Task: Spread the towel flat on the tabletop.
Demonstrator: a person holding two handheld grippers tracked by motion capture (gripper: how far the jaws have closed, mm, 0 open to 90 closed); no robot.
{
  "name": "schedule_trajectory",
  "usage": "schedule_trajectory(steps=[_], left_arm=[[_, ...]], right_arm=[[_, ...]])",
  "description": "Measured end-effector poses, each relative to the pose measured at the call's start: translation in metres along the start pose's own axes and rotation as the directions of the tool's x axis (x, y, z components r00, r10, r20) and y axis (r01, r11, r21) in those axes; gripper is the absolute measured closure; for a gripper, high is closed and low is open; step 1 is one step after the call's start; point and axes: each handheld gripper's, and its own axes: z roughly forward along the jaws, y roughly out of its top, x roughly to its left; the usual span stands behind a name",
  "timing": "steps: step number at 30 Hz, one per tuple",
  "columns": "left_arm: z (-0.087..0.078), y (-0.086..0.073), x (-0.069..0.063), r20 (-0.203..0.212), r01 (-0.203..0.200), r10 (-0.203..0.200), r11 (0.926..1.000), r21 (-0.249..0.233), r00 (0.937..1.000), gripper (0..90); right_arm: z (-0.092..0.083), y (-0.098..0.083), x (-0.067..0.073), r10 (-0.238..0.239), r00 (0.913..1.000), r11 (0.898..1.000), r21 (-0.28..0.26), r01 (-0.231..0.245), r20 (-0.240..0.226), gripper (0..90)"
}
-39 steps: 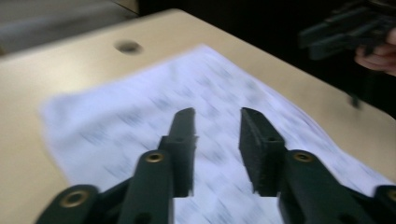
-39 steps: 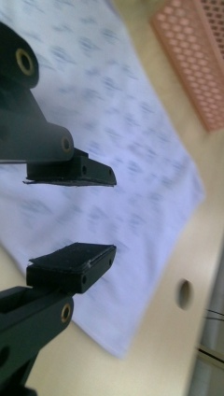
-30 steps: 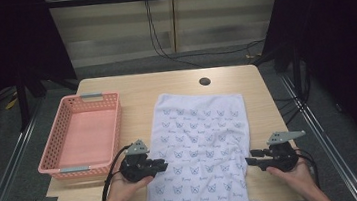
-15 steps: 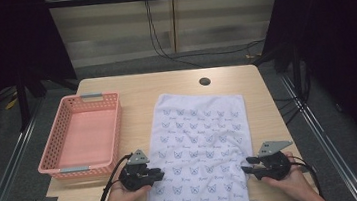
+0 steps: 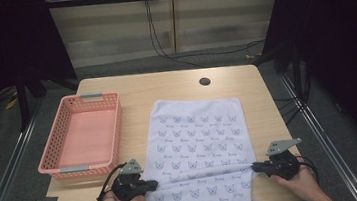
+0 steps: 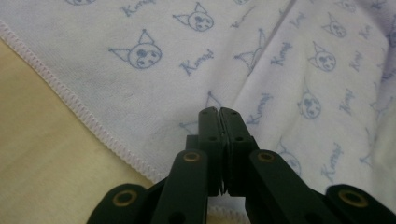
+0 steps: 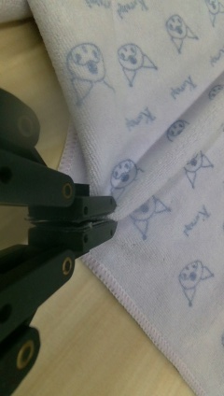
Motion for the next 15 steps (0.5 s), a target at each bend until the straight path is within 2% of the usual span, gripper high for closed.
schedule_trajectory(steps=[2,3,4,6,7,8,9,10,12,13,15], left_arm=[[-0.002,-0.002,-0.003,0.02,0.009,-0.009,0.9999,0.014,0.9998,90.0],[-0.003,-0.003,-0.005,0.038,0.004,-0.004,0.9998,0.021,0.9993,90.0],[-0.004,-0.004,-0.007,0.039,0.001,-0.002,0.9996,0.027,0.9993,90.0],[-0.006,-0.004,-0.01,0.071,-0.011,0.008,0.9993,0.037,0.9974,90.0],[-0.006,-0.004,-0.012,0.076,-0.024,0.022,0.9994,0.026,0.9969,90.0],[-0.007,-0.003,-0.013,0.079,-0.036,0.035,0.9993,0.006,0.9962,89.0],[-0.008,-0.001,-0.013,0.066,-0.028,0.028,0.9996,-0.006,0.9974,79.4],[-0.009,0.002,-0.011,0.07,-0.015,0.017,0.9994,-0.03,0.9974,70.9],[-0.008,0.011,-0.005,0.049,-0.016,0.02,0.997,-0.076,0.9986,71.0],[-0.007,0.017,-0.002,0.028,-0.006,0.009,0.996,-0.089,0.9996,69.8],[0.0,0.03,0.005,-0.031,-0.025,0.022,0.9951,-0.095,0.9993,68.7]], right_arm=[[-0.004,-0.002,0.005,-0.01,1.0,1.0,0.016,0.01,-0.001,88.9],[-0.005,-0.003,0.008,-0.016,0.9999,1.0,0.025,0.016,-0.006,89.1],[-0.006,-0.004,0.01,-0.026,0.9996,0.999,0.033,0.026,-0.011,89.1],[-0.01,-0.006,0.011,-0.012,0.9997,1.0,0.013,0.013,-0.02,88.9],[-0.012,-0.007,0.01,-0.015,0.9994,1.0,-0.009,0.015,-0.032,87.7],[-0.015,-0.007,0.009,-0.012,0.9992,1.0,-0.025,0.011,-0.038,81.7],[-0.017,-0.007,0.008,0.008,0.9995,0.999,-0.053,-0.01,-0.032,73.7],[-0.019,-0.005,0.007,0.021,0.9994,0.997,-0.077,-0.023,-0.029,70.9],[-0.021,-0.001,0.004,0.041,0.9989,0.992,-0.119,-0.044,-0.02,63.3],[-0.02,0.003,0.003,0.051,0.9986,0.99,-0.128,-0.052,-0.016,63.3],[-0.014,0.011,-0.001,0.05,0.9987,0.989,-0.141,-0.051,-0.008,60.3]])
